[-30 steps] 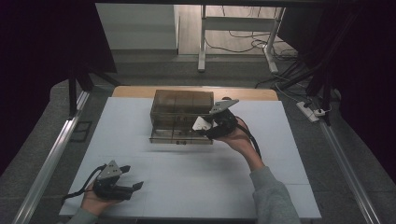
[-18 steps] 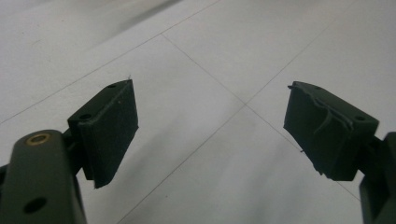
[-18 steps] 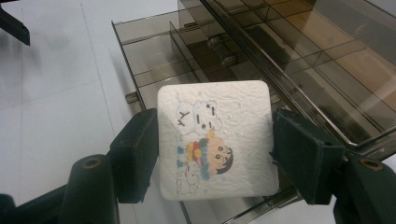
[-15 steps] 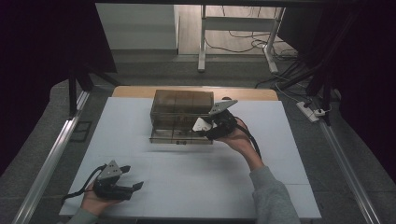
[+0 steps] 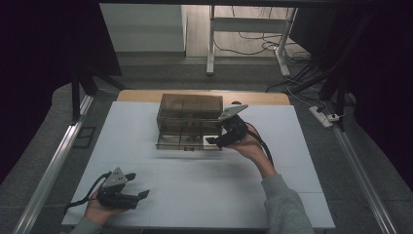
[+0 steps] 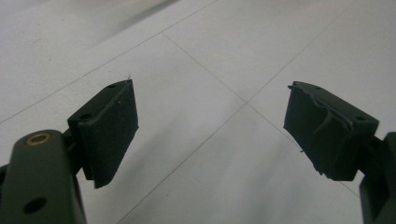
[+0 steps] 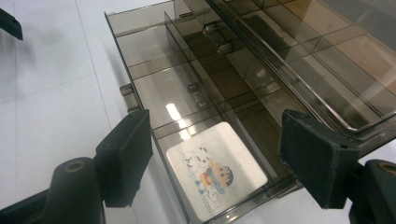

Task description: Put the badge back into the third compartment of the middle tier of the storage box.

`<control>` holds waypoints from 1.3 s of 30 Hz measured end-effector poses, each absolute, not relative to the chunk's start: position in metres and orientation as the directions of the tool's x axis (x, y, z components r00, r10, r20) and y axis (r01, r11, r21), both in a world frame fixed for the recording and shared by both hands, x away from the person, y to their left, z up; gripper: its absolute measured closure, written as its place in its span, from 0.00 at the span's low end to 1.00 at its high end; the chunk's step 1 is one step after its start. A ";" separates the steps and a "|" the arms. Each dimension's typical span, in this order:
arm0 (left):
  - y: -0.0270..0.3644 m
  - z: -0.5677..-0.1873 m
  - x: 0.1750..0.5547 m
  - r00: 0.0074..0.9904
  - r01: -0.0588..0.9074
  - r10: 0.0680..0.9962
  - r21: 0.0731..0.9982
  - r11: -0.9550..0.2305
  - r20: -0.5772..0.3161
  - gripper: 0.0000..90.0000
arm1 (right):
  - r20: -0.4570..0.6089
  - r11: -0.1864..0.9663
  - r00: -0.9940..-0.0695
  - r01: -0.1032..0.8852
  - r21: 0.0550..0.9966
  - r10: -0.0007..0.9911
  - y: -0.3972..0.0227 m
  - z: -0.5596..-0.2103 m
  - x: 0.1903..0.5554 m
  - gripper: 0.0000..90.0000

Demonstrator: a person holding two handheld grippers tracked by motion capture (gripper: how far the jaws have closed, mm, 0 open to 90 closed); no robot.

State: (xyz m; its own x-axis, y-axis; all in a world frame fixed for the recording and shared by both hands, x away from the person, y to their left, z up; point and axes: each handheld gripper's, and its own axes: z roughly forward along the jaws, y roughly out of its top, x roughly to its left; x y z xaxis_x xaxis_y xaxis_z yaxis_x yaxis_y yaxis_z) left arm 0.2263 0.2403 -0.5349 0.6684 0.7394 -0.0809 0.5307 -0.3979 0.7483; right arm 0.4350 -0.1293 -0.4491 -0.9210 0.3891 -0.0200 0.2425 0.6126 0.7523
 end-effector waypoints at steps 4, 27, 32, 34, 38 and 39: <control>0.240 -0.535 0.226 0.667 0.531 0.740 0.748 -0.398 -0.080 0.19 | -0.025 0.616 -0.920 0.242 0.749 0.392 -0.130 -0.448 0.434 0.28; 0.243 -0.533 0.226 0.661 0.531 0.745 0.757 -0.381 -0.089 0.19 | -0.045 0.577 -0.886 0.261 0.774 0.461 -0.151 -0.442 0.413 0.27; 0.242 -0.533 0.226 0.659 0.534 0.746 0.756 -0.379 -0.091 0.19 | -0.061 0.555 -0.867 0.261 0.790 0.495 -0.159 -0.440 0.404 0.27; 0.243 -0.533 0.226 0.657 0.535 0.748 0.755 -0.379 -0.090 0.19 | -0.057 0.548 -0.862 0.267 0.793 0.503 -0.162 -0.441 0.401 0.27; 0.243 -0.532 0.226 0.655 0.535 0.750 0.758 -0.373 -0.094 0.19 | -0.053 0.539 -0.852 0.279 0.795 0.520 -0.170 -0.444 0.393 0.26; 0.243 -0.532 0.226 0.653 0.536 0.751 0.758 -0.372 -0.093 0.19 | -0.053 0.537 -0.850 0.281 0.795 0.524 -0.172 -0.444 0.391 0.26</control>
